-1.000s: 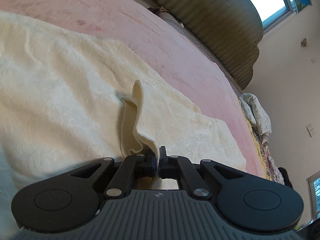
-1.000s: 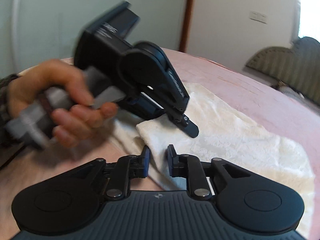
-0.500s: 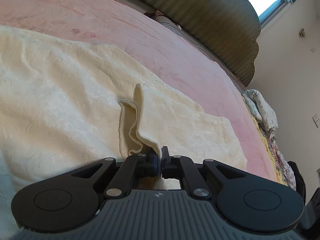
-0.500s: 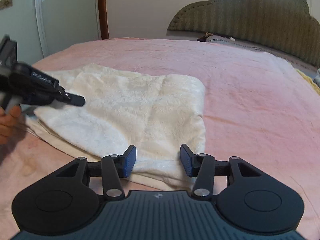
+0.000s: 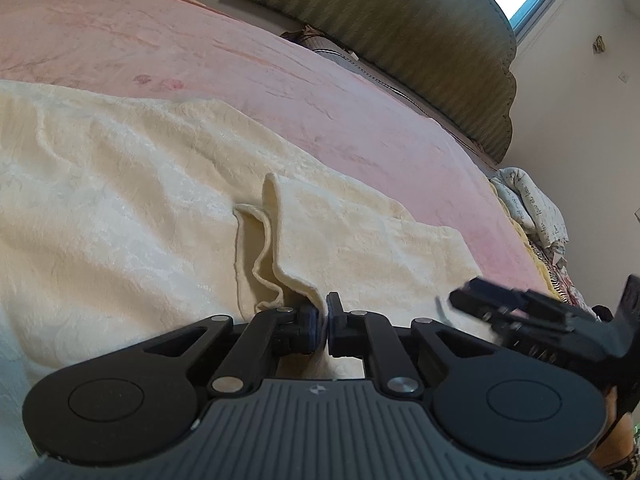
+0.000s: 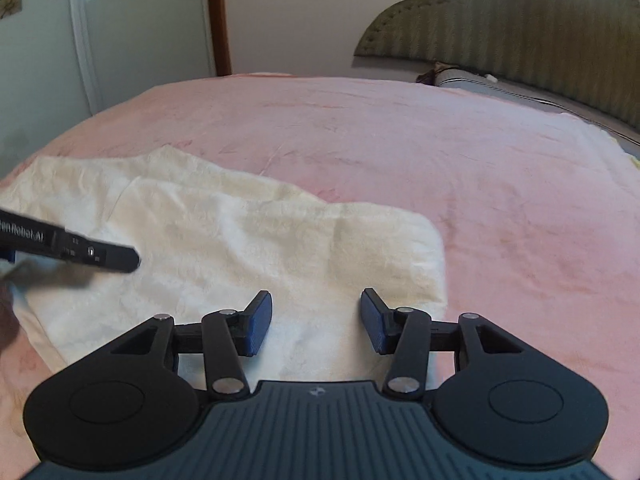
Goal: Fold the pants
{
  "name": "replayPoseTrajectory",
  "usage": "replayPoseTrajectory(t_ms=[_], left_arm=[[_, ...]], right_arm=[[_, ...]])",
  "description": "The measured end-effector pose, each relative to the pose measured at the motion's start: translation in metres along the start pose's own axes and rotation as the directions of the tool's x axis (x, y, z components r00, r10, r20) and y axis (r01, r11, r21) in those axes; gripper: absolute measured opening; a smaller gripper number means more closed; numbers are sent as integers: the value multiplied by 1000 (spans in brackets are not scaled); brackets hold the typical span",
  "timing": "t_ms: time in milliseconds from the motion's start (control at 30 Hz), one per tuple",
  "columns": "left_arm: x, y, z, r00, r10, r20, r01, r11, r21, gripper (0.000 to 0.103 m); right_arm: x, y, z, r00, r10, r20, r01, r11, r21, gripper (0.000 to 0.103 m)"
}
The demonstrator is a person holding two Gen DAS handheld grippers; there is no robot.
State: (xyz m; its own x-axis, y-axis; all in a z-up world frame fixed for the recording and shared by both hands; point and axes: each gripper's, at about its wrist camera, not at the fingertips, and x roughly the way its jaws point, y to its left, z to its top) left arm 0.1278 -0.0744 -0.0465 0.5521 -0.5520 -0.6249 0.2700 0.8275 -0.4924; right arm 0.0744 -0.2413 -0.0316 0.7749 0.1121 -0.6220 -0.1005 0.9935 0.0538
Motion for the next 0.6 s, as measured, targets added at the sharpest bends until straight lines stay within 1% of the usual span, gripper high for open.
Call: replayPoseTrajectory(t_ms=[33, 100, 133, 200, 233, 300, 333, 400, 433, 467, 500, 533, 600], left_arm=[[0, -1, -1, 1000, 3, 4, -3, 1000, 7, 15], [0, -3, -2, 1000, 9, 12, -10, 1000, 26, 16], [0, -4, -2, 1000, 11, 14, -12, 999, 32, 16], [0, -5, -3, 1000, 13, 13, -14, 999, 37, 16], [0, -5, -3, 1000, 13, 12, -13, 999, 38, 16], [0, -4, -3, 1000, 11, 14, -11, 999, 43, 16], [0, -4, -3, 1000, 10, 15, -11, 999, 47, 16], [1, -5, -4, 1000, 13, 19, -14, 998, 57, 16], [1, -6, -4, 1000, 15, 21, -16, 998, 64, 16], [1, -8, -6, 1000, 17, 26, -19, 997, 73, 16], [1, -9, -7, 999, 20, 32, -22, 996, 82, 16], [1, -9, -8, 999, 22, 37, -25, 996, 90, 16], [2, -11, -9, 999, 28, 46, -33, 993, 110, 17]], right_arm=[[-4, -1, 4, 1000, -15, 23, 15, 1000, 5, 49], [-8, -3, 11, 998, -6, 56, 5, 1000, 17, 49], [-6, -4, 15, 998, 2, 62, -3, 1000, 19, 51], [5, -5, 21, 998, -4, 59, 3, 1000, 17, 56], [14, -7, 23, 999, -4, 48, 3, 1000, 22, 61], [37, -14, 21, 1000, -8, 3, 8, 999, 49, 63], [41, -16, 18, 1000, -3, 18, 2, 998, 55, 66], [37, -17, 16, 999, 2, 33, -5, 997, 79, 67], [34, -17, 16, 1000, -7, 30, 4, 996, 89, 73], [31, -15, 15, 1000, -17, 26, 14, 995, 100, 84], [26, -12, 15, 999, -36, 24, 33, 993, 117, 91], [21, -9, 15, 998, -63, 22, 59, 989, 137, 103], [11, -1, 13, 992, -126, 25, 119, 975, 189, 103]])
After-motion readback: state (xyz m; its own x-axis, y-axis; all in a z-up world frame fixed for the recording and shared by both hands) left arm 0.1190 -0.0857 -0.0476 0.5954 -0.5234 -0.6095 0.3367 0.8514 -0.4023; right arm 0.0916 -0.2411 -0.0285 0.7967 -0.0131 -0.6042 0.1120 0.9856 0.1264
